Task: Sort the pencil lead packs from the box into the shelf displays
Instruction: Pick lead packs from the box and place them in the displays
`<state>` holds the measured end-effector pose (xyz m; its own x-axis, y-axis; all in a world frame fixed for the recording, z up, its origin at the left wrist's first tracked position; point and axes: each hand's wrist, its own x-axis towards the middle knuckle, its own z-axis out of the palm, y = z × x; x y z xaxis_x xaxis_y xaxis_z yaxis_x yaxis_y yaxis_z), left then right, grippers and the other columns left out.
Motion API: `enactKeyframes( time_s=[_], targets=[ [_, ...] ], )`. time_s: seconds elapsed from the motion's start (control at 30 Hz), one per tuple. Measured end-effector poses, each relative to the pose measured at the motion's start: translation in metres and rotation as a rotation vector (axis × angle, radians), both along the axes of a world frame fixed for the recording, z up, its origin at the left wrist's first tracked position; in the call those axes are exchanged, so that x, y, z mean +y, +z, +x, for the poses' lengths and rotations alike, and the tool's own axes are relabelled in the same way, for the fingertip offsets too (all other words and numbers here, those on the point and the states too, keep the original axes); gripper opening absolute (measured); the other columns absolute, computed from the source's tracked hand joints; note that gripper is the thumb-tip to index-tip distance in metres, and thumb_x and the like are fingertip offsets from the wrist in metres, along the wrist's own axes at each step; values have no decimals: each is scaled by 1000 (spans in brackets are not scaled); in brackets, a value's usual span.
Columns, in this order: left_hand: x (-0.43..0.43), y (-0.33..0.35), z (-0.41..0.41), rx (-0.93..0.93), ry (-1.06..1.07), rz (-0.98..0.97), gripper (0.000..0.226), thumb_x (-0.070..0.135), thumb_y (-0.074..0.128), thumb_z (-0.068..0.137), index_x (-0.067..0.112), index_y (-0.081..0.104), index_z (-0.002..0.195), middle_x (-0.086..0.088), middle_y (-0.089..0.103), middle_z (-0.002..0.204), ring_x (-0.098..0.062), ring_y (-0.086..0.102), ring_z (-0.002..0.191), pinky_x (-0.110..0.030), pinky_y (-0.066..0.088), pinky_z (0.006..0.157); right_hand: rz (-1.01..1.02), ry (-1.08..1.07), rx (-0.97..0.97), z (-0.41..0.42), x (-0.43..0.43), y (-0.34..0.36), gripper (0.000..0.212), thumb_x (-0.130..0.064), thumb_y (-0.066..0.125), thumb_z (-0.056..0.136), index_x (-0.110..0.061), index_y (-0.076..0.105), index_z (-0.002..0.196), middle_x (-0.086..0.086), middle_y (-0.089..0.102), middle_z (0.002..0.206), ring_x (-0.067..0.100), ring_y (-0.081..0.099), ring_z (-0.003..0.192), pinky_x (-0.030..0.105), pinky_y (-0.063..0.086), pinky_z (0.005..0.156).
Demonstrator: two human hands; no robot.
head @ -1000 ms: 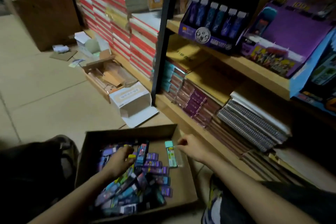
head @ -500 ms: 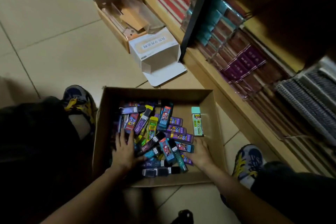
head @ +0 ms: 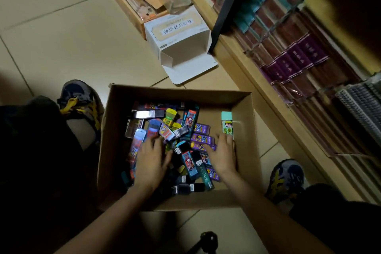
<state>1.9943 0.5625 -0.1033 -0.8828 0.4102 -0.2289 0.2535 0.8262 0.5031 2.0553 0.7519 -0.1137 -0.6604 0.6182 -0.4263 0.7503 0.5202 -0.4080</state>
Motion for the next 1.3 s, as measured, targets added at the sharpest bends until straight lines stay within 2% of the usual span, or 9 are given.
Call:
enactKeyframes(
  time_s=[0.17, 0.4, 0.6, 0.7, 0.8, 0.87, 1.0, 1.17, 1.3],
  targets=[
    [-16, -5, -37, -130, 401, -21, 56, 31, 67, 85, 0, 46, 126, -26, 43, 129, -40, 43, 116, -47, 38, 96, -132, 330, -42, -26, 21, -4, 73, -37, 67, 84, -19, 29, 145, 2, 27, 147, 23, 25, 134, 34, 27, 109],
    [-23, -20, -44, -419, 577, 248, 44, 14, 71, 82, 2, 48, 117, -15, 58, 97, -28, 57, 89, -35, 46, 75, -115, 254, -64, -31, 10, -17, 46, -38, 57, 90, -20, 45, 130, 7, 41, 129, 25, 38, 121, 41, 38, 99],
    [-24, -19, -38, -460, 498, 151, 55, 23, 82, 70, 5, 42, 103, -12, 52, 96, -31, 56, 92, -43, 50, 81, -224, 180, -126, -16, 4, -12, 36, -36, 61, 88, -14, 52, 114, 10, 47, 124, 28, 39, 119, 38, 36, 99],
    [-22, -18, -41, -489, 487, 97, 66, 25, 83, 68, 1, 40, 111, -19, 50, 113, -35, 54, 103, -51, 49, 89, -188, 210, -184, -9, -1, -8, 50, -47, 62, 84, -12, 49, 118, 11, 39, 126, 29, 38, 119, 35, 36, 98],
    [-22, -15, -42, -502, 519, 113, 61, 19, 82, 69, 2, 38, 107, -23, 53, 116, -35, 55, 103, -45, 49, 87, -163, 122, -170, -6, -15, -7, 59, -46, 68, 80, -10, 46, 121, 11, 43, 128, 29, 45, 118, 37, 42, 96],
    [-24, -14, -41, -520, 525, 153, 54, 16, 80, 72, 6, 37, 103, -22, 58, 115, -30, 57, 98, -38, 48, 81, -195, 35, -160, -9, -22, -9, 58, -40, 72, 78, -8, 46, 120, 11, 51, 126, 29, 50, 116, 41, 44, 94],
    [-33, -15, -37, -579, 492, 181, 43, 16, 77, 77, 4, 46, 105, -17, 62, 109, -26, 59, 90, -37, 50, 79, -535, -200, -143, -18, -20, -6, 46, -12, 77, 76, -2, 51, 113, 16, 63, 115, 31, 61, 103, 44, 50, 90],
    [-35, -14, -34, -507, 311, 110, 27, 9, 63, 88, -4, 49, 107, -25, 52, 110, -35, 54, 96, -38, 42, 80, -700, -224, -151, -14, -5, 4, 36, 2, 69, 80, 5, 59, 115, 22, 64, 116, 36, 62, 104, 46, 50, 92],
    [-30, -4, -34, -364, 220, 165, 14, 7, 55, 92, 7, 41, 94, -16, 53, 97, -21, 48, 82, -30, 34, 71, -739, -250, -120, 6, 7, 15, 34, 10, 60, 84, 8, 56, 117, 25, 61, 119, 26, 60, 88, 31, 50, 73]
  ],
)
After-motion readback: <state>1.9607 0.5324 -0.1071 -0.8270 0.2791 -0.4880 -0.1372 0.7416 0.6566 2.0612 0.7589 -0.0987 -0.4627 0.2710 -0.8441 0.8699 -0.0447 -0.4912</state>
